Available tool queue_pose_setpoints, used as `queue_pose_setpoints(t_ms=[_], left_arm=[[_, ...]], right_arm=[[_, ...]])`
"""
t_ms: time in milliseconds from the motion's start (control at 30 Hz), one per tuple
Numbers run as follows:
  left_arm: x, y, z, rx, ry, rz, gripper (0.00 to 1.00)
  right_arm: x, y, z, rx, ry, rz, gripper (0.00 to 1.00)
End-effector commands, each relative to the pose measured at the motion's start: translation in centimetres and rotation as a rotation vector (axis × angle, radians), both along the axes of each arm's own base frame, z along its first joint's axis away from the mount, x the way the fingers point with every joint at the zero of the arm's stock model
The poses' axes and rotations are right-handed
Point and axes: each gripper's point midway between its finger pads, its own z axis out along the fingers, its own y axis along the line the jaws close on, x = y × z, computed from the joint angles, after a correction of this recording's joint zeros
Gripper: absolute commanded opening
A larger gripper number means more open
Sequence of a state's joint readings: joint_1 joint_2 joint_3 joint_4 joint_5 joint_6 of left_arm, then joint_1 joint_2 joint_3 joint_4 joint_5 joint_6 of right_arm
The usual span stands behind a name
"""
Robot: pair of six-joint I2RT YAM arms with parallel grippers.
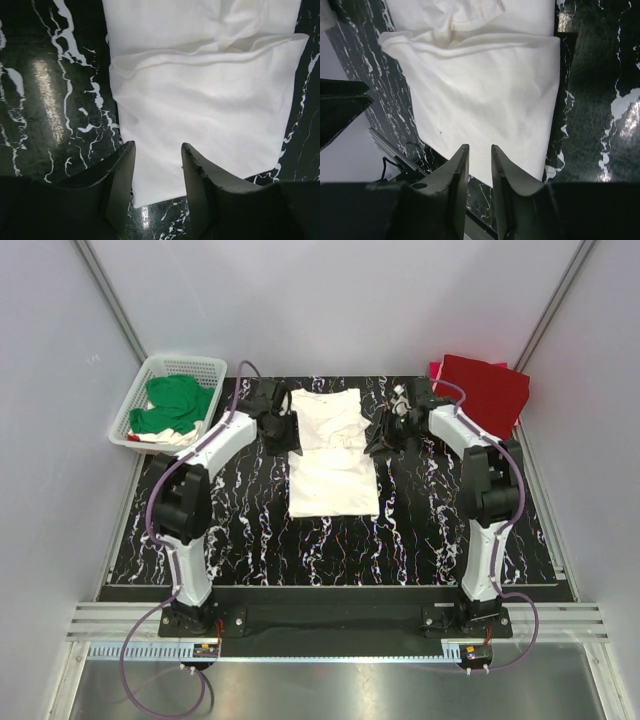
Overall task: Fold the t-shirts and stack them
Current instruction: Fold the tshirt
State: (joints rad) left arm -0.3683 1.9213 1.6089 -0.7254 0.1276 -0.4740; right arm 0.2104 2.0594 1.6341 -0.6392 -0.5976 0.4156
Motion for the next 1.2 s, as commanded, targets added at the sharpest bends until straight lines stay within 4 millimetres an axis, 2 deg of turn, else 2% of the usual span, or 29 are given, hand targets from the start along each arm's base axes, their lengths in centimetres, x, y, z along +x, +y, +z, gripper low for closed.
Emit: queue_pose_setpoints(t_ms=[0,100,133,167,267,300,333,367,400,467,500,567,600,667,700,733,767,800,833,867,900,933,967,1000,1033,1067,1100,1133,1167], left_arm=[[1.7,-2.0,-1.2,-0.055,-0.022,-0.021,0.46],[3.0,-2.6,-2.9,-0.049,-0.002,-0.02,0.45],[3.2,-2.7,-3.3,-0.046,0.003,-0.022,0.45],[3.6,-2.7,-3.6,-0.038,0.006,-0.02,0.45],[5.1,-2.9,-4.9,-0.003,0.014,-0.022,0.45],[6.4,-3.2,-5.3,0.007,0.002,-0.033,0.45],[7.0,-3.1,-5.4,0.023,-0.006,-0.034,0.45],[7.4,-2.9,-5.7,0.039,-0.001,-0.031,0.45],[8.6,-3.1,-5.7,0.045,-0.02,-0.029,0.45],[9.6,-2.3,-5.4,0.072,-0.031,0.002,0.45],[10.4,-2.5,-4.3,0.068,-0.057,0.008,0.45],[10.7,-1.8,-2.9,0.093,-0.079,0.029,0.48],[10.7,-1.6,-0.8,0.089,-0.115,0.038,0.5],[10.4,-1.0,1.2,0.092,-0.156,0.058,0.54],[9.2,-0.6,2.9,0.085,-0.171,0.064,0.55],[8.6,-0.3,3.6,0.082,-0.181,0.071,0.56],[7.0,0.2,4.6,0.075,-0.187,0.075,0.57],[6.1,0.6,4.8,0.076,-0.182,0.076,0.57],[5.3,0.8,5.1,0.071,-0.188,0.081,0.57],[4.3,1.0,5.0,0.064,-0.18,0.091,0.58],[1.8,1.8,4.4,0.065,-0.155,0.097,0.58],[1.1,1.6,4.3,0.035,-0.165,0.097,0.58],[-1.6,2.1,3.1,0.014,-0.127,0.1,0.58],[-2.7,2.2,2.7,-0.004,-0.123,0.107,0.58],[-3.2,1.7,2.7,-0.05,-0.141,0.101,0.58],[-4.2,1.5,2.2,-0.07,-0.137,0.098,0.58],[-6.3,1.9,0.9,-0.086,-0.109,0.112,0.59],[-6.8,1.4,0.8,-0.117,-0.122,0.104,0.59],[-8.4,1.7,-0.3,-0.131,-0.098,0.117,0.59]], right_arm=[[0.9,1.2,-1.5,0.008,-0.007,0.047,0.3],[1.9,1.2,-3.2,-0.011,0.016,0.055,0.29],[1.8,1.0,-4.8,-0.029,0.051,0.064,0.29],[2.9,1.1,-4.4,-0.036,0.028,0.064,0.29],[4.8,1.0,-5.7,-0.057,0.036,0.06,0.29],[5.3,0.9,-6.1,-0.061,0.037,0.055,0.29],[5.5,1.0,-7.8,-0.067,0.072,0.05,0.29],[7.0,1.3,-6.9,-0.046,0.037,0.049,0.29],[7.5,1.4,-7.1,-0.035,0.04,0.047,0.31],[9.2,1.6,-7.3,-0.013,0.036,0.033,0.34],[9.4,1.7,-6.9,0.008,0.042,0.028,0.44],[10.5,2.2,-4.6,0.046,-0.011,0.029,0.53],[10.8,2.6,-3.2,0.068,-0.039,0.032,0.6],[10.5,2.7,0.4,0.091,-0.101,0.034,0.66],[10.3,2.6,1.5,0.091,-0.123,0.03,0.68],[9.3,2.3,3.7,0.09,-0.16,0.029,0.71],[8.7,1.9,4.5,0.076,-0.176,0.021,0.72],[7.9,1.6,5.1,0.067,-0.191,0.022,0.73],[6.0,1.0,5.9,0.058,-0.195,0.019,0.73],[5.0,0.6,5.9,0.039,-0.198,0.007,0.75],[4.0,0.2,5.8,0.032,-0.196,0.002,0.75],[1.6,-0.5,5.2,0.021,-0.174,0.001,0.75],[0.5,-0.8,4.6,0.01,-0.162,-0.003,0.75],[-0.6,-1.1,3.9,0.006,-0.148,-0.001,0.75],[-2.8,-1.5,2.4,-0.002,-0.112,0.001,0.73],[-3.7,-1.7,1.5,-0.01,-0.096,0.0,0.72],[-4.4,-1.9,0.8,-0.015,-0.086,0.001,0.7],[-6.0,-2.3,-0.9,-0.027,-0.039,0.002,0.68],[-6.6,-2.5,-1.5,-0.033,-0.027,0.006,0.65]])
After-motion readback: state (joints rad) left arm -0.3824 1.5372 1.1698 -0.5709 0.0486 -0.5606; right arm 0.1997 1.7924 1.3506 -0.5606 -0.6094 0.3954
